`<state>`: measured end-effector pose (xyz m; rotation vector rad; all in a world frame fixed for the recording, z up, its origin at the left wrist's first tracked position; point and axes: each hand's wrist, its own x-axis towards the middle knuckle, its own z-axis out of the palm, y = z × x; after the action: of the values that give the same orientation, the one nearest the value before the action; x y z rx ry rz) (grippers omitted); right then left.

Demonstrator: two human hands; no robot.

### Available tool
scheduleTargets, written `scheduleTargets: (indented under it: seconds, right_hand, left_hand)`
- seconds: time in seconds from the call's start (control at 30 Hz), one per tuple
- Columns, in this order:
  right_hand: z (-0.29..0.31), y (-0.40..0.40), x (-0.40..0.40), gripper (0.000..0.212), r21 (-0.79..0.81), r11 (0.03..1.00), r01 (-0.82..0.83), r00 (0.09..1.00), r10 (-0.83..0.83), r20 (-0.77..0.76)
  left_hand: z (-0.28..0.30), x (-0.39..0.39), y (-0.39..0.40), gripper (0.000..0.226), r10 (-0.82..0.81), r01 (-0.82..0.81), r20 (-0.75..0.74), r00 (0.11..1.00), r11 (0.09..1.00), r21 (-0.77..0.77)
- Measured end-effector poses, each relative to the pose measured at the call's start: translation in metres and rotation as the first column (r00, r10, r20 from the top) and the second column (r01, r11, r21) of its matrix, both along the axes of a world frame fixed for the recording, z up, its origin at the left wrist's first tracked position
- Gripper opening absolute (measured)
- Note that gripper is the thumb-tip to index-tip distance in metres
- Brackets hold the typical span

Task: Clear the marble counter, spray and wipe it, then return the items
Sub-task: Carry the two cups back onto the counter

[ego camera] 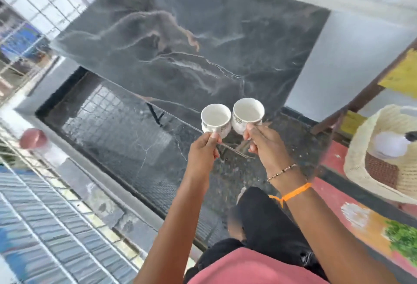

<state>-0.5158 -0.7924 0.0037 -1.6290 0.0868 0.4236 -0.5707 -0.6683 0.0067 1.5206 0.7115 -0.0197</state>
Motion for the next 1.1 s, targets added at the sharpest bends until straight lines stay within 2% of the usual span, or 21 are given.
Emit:
scheduleTargets:
  seconds: [0.17,0.4,0.53,0.77,0.9,1.1]
  right_hand:
    - [0.002,0.07,0.029,0.039,0.002,0.989,-0.147,0.988,0.147,0.049]
    - [-0.002,0.154,0.075,0.041,0.039,0.982,-0.184,0.982,0.181,0.055]
    - [-0.003,0.206,0.109,0.042,-0.05,0.983,-0.177,0.98,0.181,0.087]
    - [-0.003,0.283,0.168,0.038,-0.039,0.986,-0.165,0.983,0.168,0.08]
    - [0.001,0.311,0.194,0.037,-0.075,0.986,-0.146,0.985,0.152,0.086]
    - [-0.001,0.365,0.238,0.035,-0.047,0.996,-0.074,0.996,0.077,0.05]
  left_hand:
    - [0.007,0.015,0.058,0.035,0.138,-0.139,0.017,0.99,0.989,0.046]
    - [0.005,0.058,0.131,0.034,0.237,-0.239,0.035,0.971,0.968,0.079]
    - [0.003,0.1,0.177,0.032,0.22,-0.221,0.032,0.975,0.974,0.048]
    - [0.005,0.171,0.27,0.036,0.147,-0.144,-0.008,0.989,0.979,0.143]
    - [0.005,0.197,0.304,0.034,0.102,-0.101,-0.003,0.995,0.987,0.124]
    - [0.007,0.25,0.365,0.036,-0.032,0.026,0.051,0.998,0.992,0.124]
